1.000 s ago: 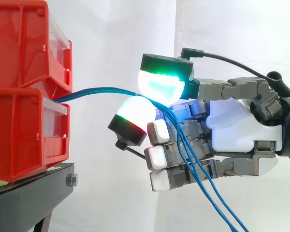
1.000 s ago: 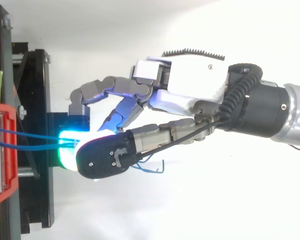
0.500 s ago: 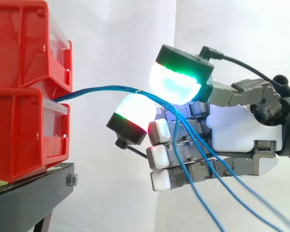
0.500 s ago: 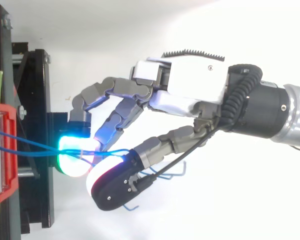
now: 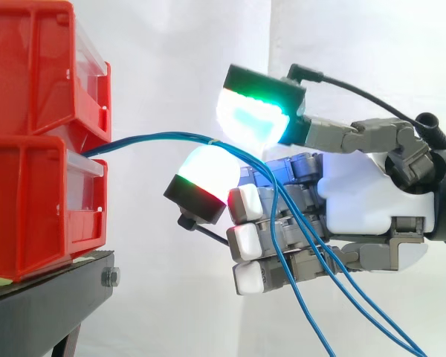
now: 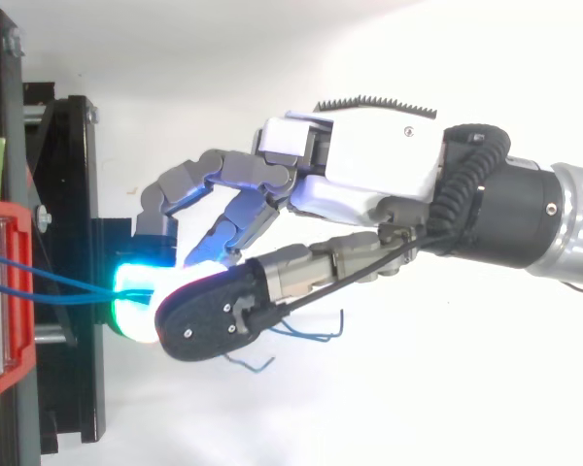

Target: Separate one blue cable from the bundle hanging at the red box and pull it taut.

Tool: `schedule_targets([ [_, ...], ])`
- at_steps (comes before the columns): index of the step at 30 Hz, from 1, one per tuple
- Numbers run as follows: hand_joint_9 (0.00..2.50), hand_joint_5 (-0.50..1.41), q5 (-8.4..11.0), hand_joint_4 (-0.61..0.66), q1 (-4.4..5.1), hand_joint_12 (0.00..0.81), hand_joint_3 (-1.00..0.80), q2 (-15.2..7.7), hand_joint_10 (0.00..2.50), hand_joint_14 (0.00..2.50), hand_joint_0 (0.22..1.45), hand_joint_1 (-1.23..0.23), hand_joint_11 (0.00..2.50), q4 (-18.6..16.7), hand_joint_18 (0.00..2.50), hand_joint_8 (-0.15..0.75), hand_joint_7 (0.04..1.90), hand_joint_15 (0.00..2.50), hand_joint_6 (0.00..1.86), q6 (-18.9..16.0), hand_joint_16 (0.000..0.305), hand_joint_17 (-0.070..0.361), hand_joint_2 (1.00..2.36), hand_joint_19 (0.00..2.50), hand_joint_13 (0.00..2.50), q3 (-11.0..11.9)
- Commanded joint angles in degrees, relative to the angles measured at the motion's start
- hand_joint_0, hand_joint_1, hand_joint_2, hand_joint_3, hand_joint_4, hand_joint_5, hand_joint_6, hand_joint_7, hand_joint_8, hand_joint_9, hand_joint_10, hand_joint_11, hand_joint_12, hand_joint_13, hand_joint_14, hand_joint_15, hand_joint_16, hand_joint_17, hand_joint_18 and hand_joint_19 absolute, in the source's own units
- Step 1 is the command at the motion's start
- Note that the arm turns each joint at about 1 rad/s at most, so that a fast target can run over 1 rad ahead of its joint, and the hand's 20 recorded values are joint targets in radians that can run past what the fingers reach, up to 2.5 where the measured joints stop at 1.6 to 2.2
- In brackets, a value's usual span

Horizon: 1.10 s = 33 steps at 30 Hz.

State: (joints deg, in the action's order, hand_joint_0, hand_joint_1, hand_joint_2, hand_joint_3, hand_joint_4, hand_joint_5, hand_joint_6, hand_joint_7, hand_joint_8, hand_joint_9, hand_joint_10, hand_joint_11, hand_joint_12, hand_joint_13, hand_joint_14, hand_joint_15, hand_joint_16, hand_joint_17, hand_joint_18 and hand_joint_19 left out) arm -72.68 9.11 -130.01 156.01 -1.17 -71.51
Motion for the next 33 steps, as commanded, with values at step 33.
schedule_targets([
  [33,1.02,-0.18,0.09,0.11,0.03,0.331,-0.5,0.0,0.02,0.02,0.64,-0.62,0.81,0.0,0.83,0.301,1.02,0.62,0.82,0.0,0.032,0.072,1.0,0.58,1.0,0.0],
])
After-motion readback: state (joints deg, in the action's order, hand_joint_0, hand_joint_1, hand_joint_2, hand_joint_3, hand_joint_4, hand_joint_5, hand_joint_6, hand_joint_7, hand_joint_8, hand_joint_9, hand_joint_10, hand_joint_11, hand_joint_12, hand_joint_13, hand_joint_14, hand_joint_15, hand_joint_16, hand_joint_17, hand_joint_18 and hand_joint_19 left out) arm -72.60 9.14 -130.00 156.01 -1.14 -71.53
